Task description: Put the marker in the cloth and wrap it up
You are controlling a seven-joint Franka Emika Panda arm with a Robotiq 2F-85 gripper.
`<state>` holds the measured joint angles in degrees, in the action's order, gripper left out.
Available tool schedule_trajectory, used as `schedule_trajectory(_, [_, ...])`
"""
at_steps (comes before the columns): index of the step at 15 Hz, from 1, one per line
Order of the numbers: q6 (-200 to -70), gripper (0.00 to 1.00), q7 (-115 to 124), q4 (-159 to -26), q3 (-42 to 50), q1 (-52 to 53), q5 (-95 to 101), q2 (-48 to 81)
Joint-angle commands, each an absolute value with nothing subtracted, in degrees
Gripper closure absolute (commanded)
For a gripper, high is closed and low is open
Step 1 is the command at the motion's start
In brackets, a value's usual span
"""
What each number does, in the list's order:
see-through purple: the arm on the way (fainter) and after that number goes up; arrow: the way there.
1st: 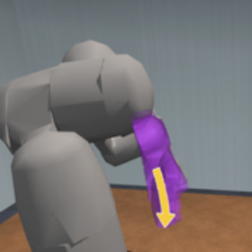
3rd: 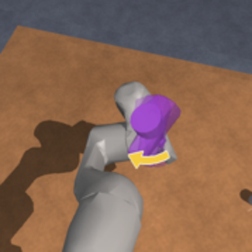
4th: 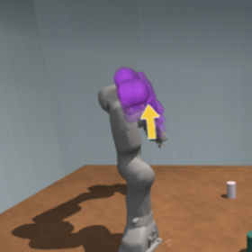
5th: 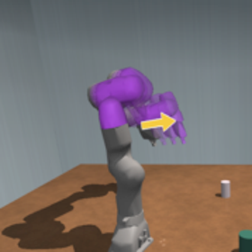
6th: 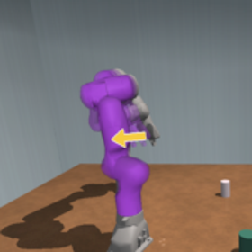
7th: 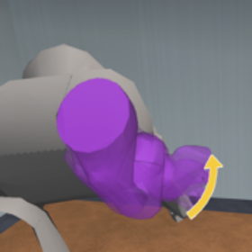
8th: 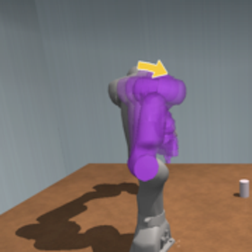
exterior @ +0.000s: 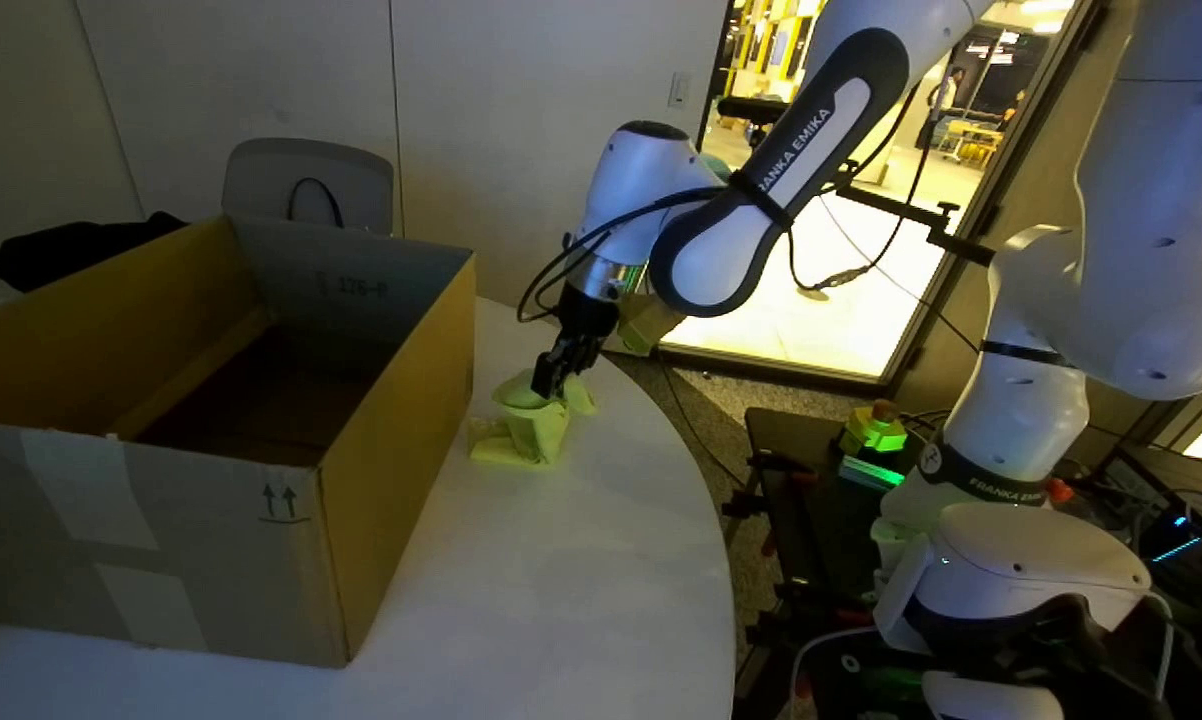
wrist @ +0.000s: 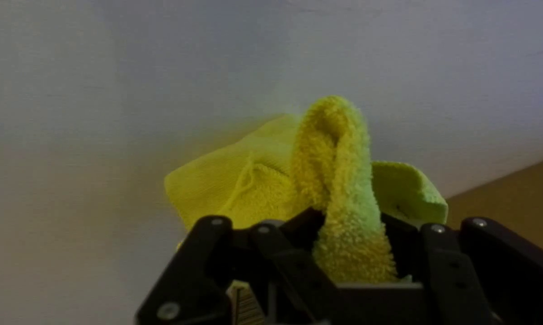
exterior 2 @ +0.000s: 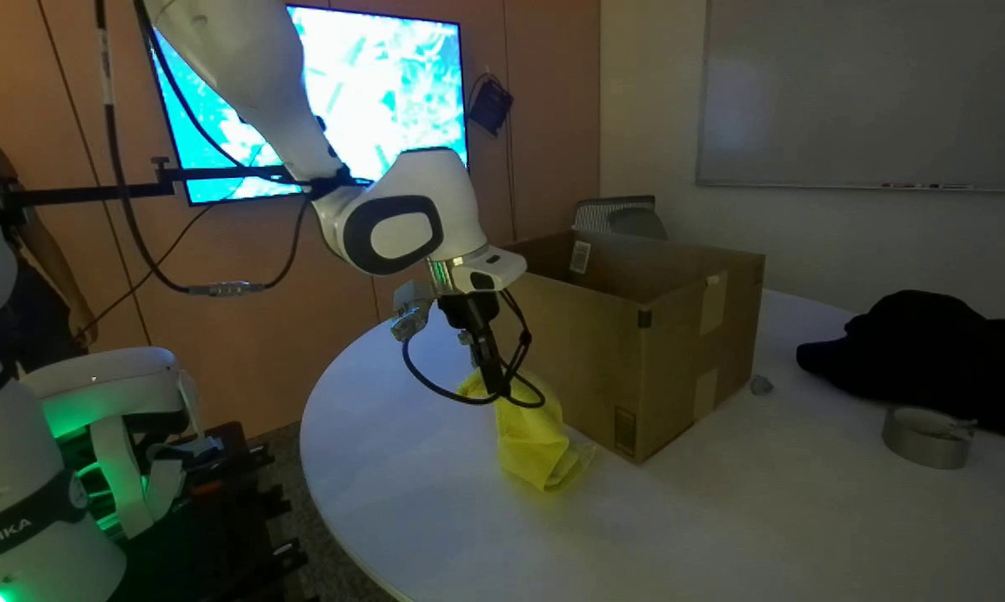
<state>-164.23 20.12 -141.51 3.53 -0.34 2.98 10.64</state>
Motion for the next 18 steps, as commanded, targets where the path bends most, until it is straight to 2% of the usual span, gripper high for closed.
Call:
schedule_trajectory(1, [-166.56,0.97,18.13,-136.87,1.57,0.19,-2.76,15.92])
schedule_trajectory(9, [-164.95,0.97,14.67,-130.94,-0.95,0.0,-7.35,22.67])
schedule_trajectory(10, [-164.89,0.84,14.49,-130.49,-1.0,-0.09,-7.61,23.27])
schedule_trajectory(11, [-164.64,0.63,14.47,-130.1,-0.84,-0.04,-7.63,23.67])
schedule_trajectory(13, [-164.73,0.59,14.64,-129.69,-0.5,-0.03,-7.77,24.03])
schedule_trajectory(18, [-164.91,0.24,16.77,-129.19,3.23,1.56,-5.87,23.17])
